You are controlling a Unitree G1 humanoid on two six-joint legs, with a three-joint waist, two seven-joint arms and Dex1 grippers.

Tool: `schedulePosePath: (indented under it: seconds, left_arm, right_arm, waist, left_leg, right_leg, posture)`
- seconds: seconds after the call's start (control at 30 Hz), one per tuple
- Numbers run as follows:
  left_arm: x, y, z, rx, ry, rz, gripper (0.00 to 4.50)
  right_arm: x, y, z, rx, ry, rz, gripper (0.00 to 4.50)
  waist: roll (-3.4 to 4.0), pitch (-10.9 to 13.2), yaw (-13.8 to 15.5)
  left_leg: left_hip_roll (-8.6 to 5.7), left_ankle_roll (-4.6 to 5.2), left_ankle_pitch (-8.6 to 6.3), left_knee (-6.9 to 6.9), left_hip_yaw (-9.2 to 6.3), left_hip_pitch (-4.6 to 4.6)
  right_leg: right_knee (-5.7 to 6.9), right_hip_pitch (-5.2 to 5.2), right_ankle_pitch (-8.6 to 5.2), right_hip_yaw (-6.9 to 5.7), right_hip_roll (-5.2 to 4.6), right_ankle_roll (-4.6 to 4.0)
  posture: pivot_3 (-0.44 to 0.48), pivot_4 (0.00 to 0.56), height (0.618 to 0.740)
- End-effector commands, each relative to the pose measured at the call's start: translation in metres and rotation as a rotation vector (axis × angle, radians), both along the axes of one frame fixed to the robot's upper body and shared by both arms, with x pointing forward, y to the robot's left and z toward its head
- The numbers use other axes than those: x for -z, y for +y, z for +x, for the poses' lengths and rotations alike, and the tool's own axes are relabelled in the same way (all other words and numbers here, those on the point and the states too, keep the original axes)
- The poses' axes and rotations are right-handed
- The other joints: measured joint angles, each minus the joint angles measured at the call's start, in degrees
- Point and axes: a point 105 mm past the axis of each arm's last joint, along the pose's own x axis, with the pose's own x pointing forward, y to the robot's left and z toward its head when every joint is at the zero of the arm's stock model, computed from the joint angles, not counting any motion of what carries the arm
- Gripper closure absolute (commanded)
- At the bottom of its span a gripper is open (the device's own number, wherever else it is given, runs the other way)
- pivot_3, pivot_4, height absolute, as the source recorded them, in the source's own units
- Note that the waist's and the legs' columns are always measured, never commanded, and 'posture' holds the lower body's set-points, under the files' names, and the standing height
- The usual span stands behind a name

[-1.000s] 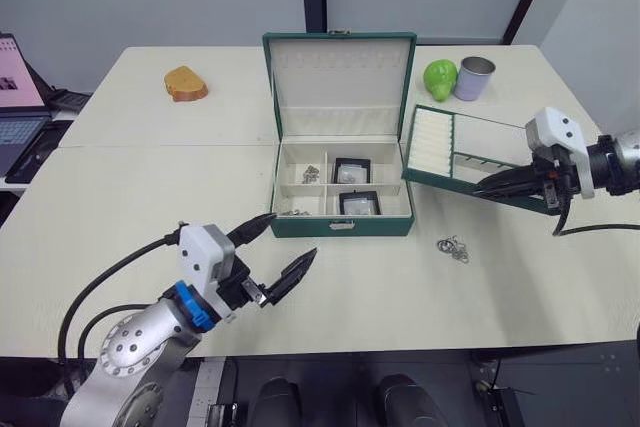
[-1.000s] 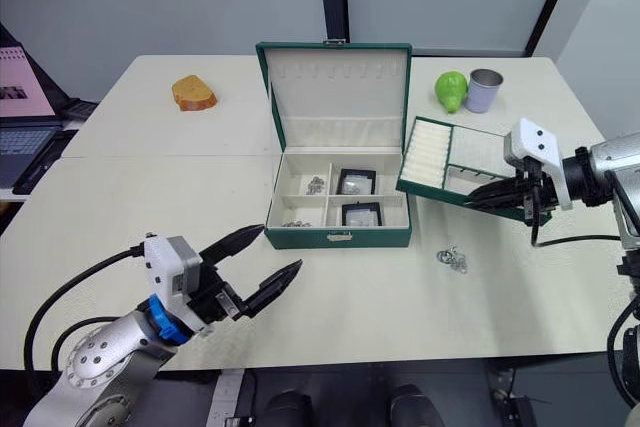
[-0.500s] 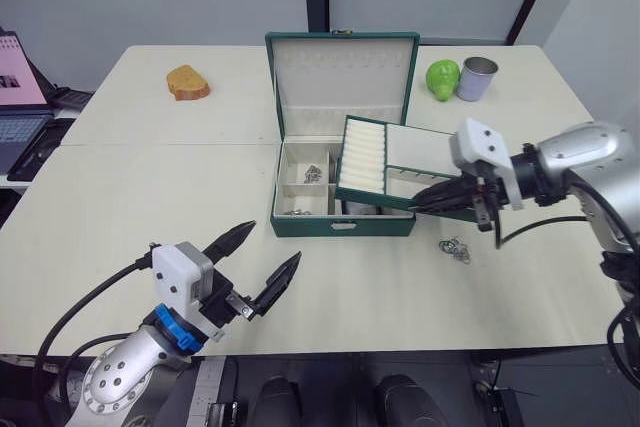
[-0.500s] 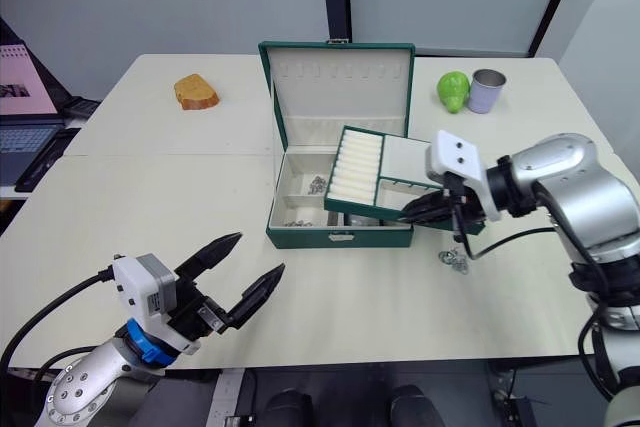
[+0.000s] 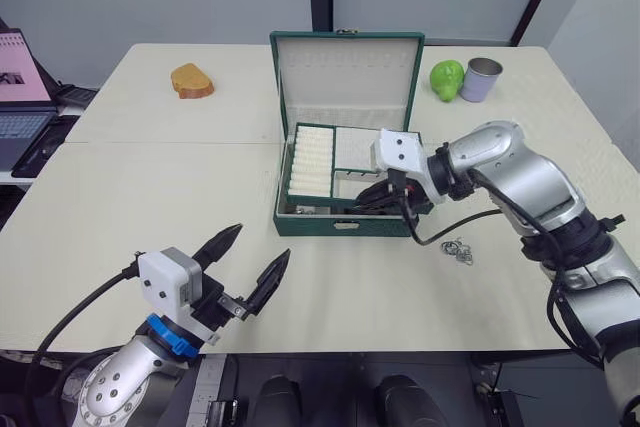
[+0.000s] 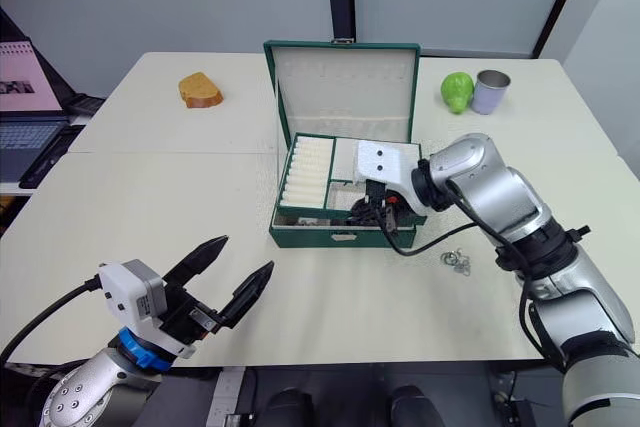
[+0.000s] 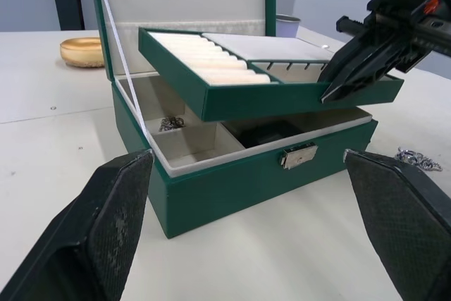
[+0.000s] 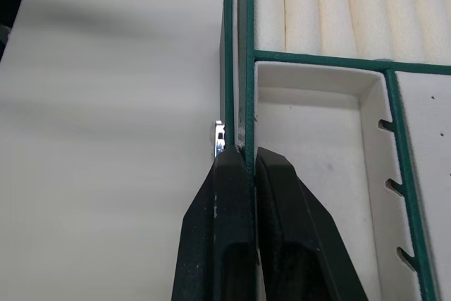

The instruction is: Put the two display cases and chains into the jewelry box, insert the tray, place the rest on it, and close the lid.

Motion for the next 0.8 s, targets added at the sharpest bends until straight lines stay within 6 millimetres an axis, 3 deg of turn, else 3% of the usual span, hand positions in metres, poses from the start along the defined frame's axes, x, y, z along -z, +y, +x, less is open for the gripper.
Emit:
schedulePosePath:
  seconds: [0.03, 0.8]
  left_arm:
    - [-0.012, -0.005, -0.006, 0.006, -0.058, -0.007, 0.0]
    - [-0.012, -0.007, -0.003, 0.013, -0.062, -0.006, 0.0]
  right_arm:
    - [-0.016, 0.01, 0.0, -0.034, -0.089, 0.007, 4.49]
    - [-0.001, 0.024, -0.001, -0.044, -0.069, -0.02, 4.49]
  waist:
    - [0.0, 0.0, 0.0]
    - [0.0, 0.0, -0.1]
  left_leg:
    - [0.01, 0.0, 0.0, -0.01, 0.0, 0.0]
    - [0.0, 0.0, 0.0, -0.01, -0.01, 0.0]
  right_leg:
    - [0.0, 0.0, 0.0, 0.0, 0.01, 0.0]
    - [0.0, 0.0, 0.0, 0.0, 0.01, 0.0]
  posture:
    - [0.0, 0.15, 0.74]
    - [0.0, 0.15, 0.74]
